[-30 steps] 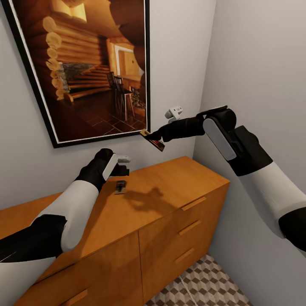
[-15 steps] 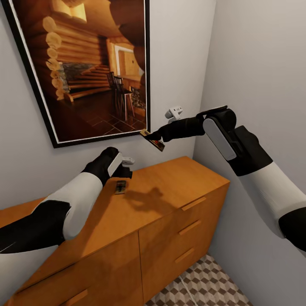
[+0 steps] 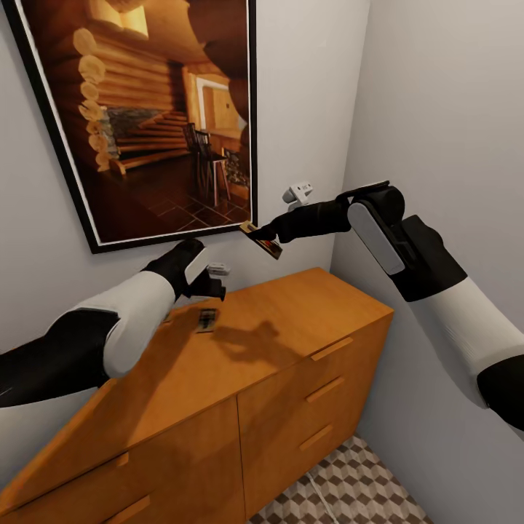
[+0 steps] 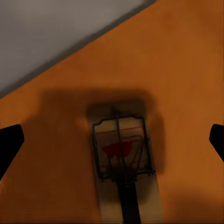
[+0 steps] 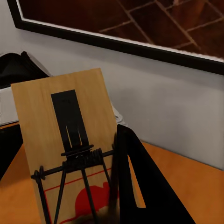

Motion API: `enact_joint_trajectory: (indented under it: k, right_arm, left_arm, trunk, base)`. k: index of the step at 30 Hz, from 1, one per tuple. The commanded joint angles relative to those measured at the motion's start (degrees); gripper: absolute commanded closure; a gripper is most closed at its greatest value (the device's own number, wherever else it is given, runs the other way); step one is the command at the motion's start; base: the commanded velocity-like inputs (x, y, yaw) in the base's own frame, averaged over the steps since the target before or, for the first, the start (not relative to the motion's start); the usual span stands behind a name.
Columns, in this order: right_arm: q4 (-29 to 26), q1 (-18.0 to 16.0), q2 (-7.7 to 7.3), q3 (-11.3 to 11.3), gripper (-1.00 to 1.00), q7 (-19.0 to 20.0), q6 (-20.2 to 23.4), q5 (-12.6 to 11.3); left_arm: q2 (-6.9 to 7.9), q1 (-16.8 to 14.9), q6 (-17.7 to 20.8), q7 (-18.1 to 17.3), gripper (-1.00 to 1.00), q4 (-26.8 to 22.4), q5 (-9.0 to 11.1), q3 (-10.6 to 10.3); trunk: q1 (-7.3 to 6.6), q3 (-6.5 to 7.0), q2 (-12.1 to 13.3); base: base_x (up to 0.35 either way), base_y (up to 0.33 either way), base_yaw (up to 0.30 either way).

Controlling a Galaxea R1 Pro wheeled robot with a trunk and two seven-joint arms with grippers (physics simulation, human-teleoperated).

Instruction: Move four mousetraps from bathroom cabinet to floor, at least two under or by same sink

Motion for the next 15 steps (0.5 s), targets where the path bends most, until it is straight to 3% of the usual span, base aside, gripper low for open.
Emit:
enact_joint_trajectory:
  k: [1, 9, 15]
  right_arm:
    - [0.0, -0.1, -0.04, 0.1, 1.0, 0.4, 0.1, 0.4]
    - [0.0, -0.1, -0.04, 0.1, 1.0, 0.4, 0.1, 0.4]
    - [0.0, -0.1, -0.04, 0.1, 1.0, 0.4, 0.1, 0.4]
  left_arm:
    - [0.01, -0.3, 0.2, 0.4, -1.0, 0.6, 0.6, -0.3]
    - [0.07, -1.7, 0.0, 0.3, -1.0, 4.6, 0.7, 0.8]
    - [0.13, -1.8, 0.0, 0.3, -1.0, 5.1, 0.7, 3.7]
  trunk:
    - [0.0, -0.06, 0.0]
    - [0.0, -0.06, 0.0]
    - [0.0, -0.06, 0.0]
  base:
    - [0.0, 0.0, 0.0]
    - [0.0, 0.0, 0.0]
    - [0.0, 0.0, 0.0]
